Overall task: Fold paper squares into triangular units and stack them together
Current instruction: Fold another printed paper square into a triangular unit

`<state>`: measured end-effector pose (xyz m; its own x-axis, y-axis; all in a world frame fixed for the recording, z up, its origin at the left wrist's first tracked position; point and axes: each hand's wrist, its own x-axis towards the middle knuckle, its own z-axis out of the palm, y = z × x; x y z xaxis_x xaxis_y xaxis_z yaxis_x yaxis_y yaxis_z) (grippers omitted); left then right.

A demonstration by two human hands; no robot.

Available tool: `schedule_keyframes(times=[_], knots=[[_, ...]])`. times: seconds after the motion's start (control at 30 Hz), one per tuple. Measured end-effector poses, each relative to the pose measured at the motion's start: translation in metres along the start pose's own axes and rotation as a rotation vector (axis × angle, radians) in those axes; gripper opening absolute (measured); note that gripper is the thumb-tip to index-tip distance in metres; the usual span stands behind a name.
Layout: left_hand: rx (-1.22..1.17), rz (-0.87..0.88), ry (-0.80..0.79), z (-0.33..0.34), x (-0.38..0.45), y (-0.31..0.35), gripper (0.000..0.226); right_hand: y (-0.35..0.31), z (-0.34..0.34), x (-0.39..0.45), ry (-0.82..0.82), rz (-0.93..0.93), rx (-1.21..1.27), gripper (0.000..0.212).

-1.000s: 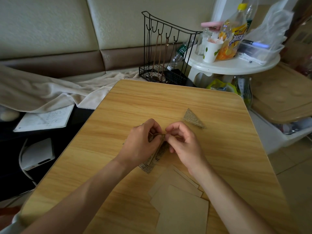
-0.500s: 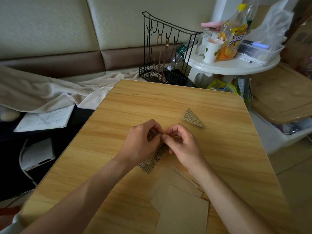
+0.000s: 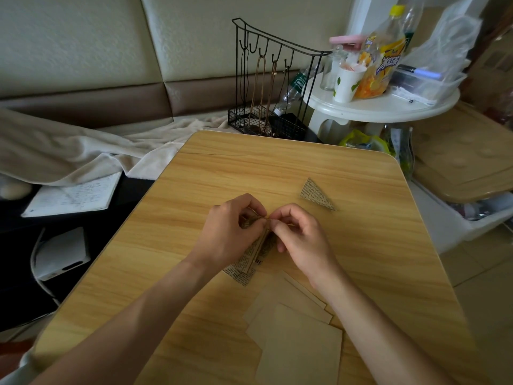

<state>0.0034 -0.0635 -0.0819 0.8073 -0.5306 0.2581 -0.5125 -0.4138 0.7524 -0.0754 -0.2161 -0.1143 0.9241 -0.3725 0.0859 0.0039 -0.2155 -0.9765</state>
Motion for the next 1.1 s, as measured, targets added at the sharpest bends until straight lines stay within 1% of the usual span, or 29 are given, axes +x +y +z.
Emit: schedule_keyframes(times=[0.17, 0.43, 0.5, 0.57, 0.67, 0.7, 0.8, 0.9, 1.1], knots=[[0.013, 0.011, -0.015, 0.0000, 0.0007, -0.0018, 0.013, 0.0010, 0.0005, 0.0002, -0.015, -0.006, -0.019, 0.007], [0.024, 0.067, -0.028, 0.0003, -0.0004, -0.0009, 0.017, 0.0006, 0.0008, 0.0013, -0.008, 0.040, -0.022, 0.012], [0.013, 0.062, -0.033, 0.0003, -0.0008, 0.0002, 0.014, 0.0007, 0.0007, 0.0016, -0.006, 0.049, -0.022, 0.014], [-0.016, 0.043, -0.057, -0.0001, -0.0011, 0.0022, 0.005, 0.0013, 0.0005, 0.0016, 0.001, 0.052, -0.025, 0.014], [-0.095, -0.020, -0.087, -0.0013, -0.0017, 0.0051, 0.032, 0.0026, 0.0005, 0.0015, 0.029, 0.039, -0.010, 0.009], [-0.112, -0.048, -0.091, -0.0019, -0.0011, 0.0055, 0.034, 0.0030, 0.0003, 0.0014, 0.038, 0.038, -0.005, 0.010], [-0.061, -0.076, -0.100, -0.0011, 0.0000, 0.0036, 0.020, 0.0032, 0.0003, 0.0010, 0.042, 0.037, -0.005, 0.011], [-0.065, -0.081, -0.117, -0.0003, -0.0002, 0.0016, 0.007, 0.0025, 0.0006, 0.0009, 0.041, 0.042, 0.025, 0.010], [-0.115, -0.077, -0.126, -0.0002, 0.0017, -0.0012, 0.011, 0.0020, 0.0005, 0.0013, 0.026, 0.057, 0.057, 0.014]])
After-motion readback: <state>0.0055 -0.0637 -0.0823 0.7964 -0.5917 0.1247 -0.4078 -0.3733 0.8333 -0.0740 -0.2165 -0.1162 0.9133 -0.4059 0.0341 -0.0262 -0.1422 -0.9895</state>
